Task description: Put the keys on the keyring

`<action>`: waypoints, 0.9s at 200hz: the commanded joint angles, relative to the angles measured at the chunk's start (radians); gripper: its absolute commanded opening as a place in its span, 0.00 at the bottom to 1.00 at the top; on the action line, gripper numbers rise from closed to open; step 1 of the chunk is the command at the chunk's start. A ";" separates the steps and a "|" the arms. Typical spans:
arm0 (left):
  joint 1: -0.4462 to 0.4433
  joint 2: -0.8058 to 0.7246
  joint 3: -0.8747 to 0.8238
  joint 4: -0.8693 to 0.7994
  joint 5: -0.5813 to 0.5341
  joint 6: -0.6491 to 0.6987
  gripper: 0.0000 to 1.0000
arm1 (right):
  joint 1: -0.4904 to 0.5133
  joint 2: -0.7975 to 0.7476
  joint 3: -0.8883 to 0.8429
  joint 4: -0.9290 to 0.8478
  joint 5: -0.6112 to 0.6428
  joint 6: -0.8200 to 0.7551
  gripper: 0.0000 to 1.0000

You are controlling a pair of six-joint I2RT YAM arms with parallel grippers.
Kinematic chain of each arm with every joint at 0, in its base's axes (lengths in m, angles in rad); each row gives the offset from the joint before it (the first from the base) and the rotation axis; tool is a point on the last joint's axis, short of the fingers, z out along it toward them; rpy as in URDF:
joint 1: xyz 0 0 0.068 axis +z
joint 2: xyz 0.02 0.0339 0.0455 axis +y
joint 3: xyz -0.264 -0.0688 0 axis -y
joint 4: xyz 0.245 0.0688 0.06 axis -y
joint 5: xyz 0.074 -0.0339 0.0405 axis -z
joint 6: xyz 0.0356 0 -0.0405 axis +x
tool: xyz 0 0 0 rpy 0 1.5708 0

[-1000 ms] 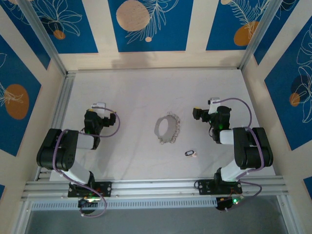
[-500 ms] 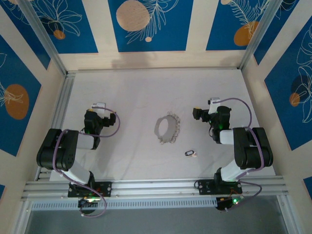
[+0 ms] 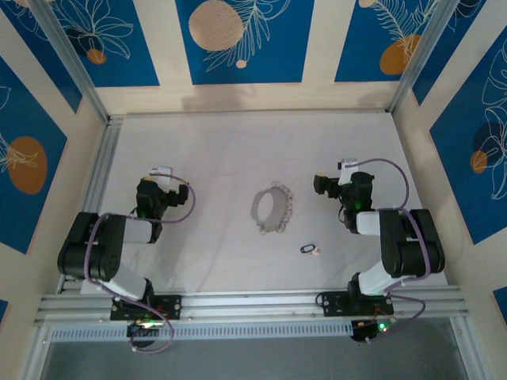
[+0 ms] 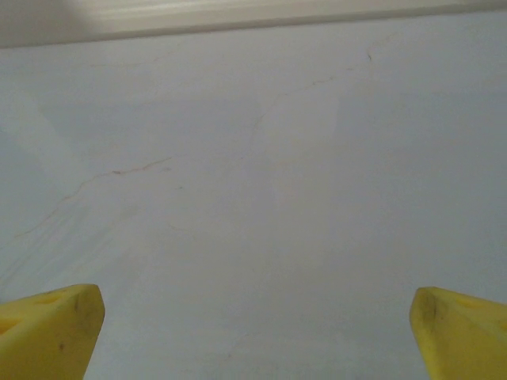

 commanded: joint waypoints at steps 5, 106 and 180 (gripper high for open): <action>-0.068 -0.188 0.056 -0.240 -0.019 0.061 1.00 | 0.057 -0.134 0.172 -0.385 0.124 0.042 0.99; -0.442 -0.235 0.556 -1.209 0.298 -0.382 1.00 | 0.293 -0.678 0.107 -1.002 -0.017 0.345 0.99; -0.624 0.036 0.676 -1.360 0.387 -0.245 0.85 | 0.305 -0.592 -0.036 -0.761 -0.273 0.469 0.99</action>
